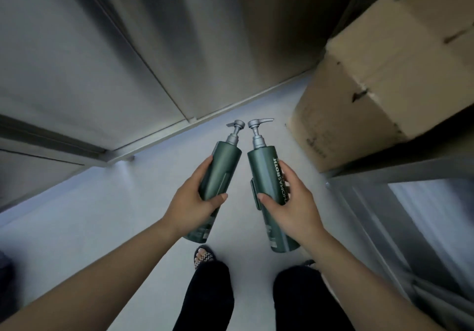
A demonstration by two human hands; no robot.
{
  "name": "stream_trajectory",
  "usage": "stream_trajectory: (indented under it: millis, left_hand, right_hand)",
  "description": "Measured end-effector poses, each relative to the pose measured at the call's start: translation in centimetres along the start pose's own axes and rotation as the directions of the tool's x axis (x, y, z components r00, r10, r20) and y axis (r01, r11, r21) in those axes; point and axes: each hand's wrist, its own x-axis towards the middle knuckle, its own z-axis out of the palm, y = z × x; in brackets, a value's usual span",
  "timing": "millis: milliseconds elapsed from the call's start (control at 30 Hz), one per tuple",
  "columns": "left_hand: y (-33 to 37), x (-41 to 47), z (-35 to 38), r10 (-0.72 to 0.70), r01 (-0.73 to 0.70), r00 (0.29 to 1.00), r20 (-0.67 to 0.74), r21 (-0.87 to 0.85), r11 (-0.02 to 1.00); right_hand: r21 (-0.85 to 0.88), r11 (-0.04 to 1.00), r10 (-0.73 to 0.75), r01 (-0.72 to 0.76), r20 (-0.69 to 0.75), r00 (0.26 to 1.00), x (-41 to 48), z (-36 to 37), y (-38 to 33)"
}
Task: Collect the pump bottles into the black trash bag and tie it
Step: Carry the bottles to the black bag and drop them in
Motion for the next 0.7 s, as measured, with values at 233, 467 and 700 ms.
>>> stream_trajectory:
  millis: [233, 467, 700]
  left_hand:
    - [15.7, -11.2, -8.7, 0.148, -0.157, 0.985, -0.094, -0.104, 0.982]
    - [23.7, -17.3, -15.3, 0.306, -0.356, 0.916, -0.258, -0.176, 0.918]
    - [27.5, -22.5, -16.1, 0.442, -0.496, 0.836, -0.325, -0.106, 0.862]
  right_hand:
    - [0.118, 0.983, -0.124, 0.142, -0.15, 0.981, -9.3, -8.8, -17.9]
    - [0.125, 0.936, -0.281, 0.328, -0.293, 0.914, -14.3, -12.2, -27.9]
    - [0.146, 0.894, -0.368, 0.423, -0.298, 0.881, -17.5, -15.7, -30.6]
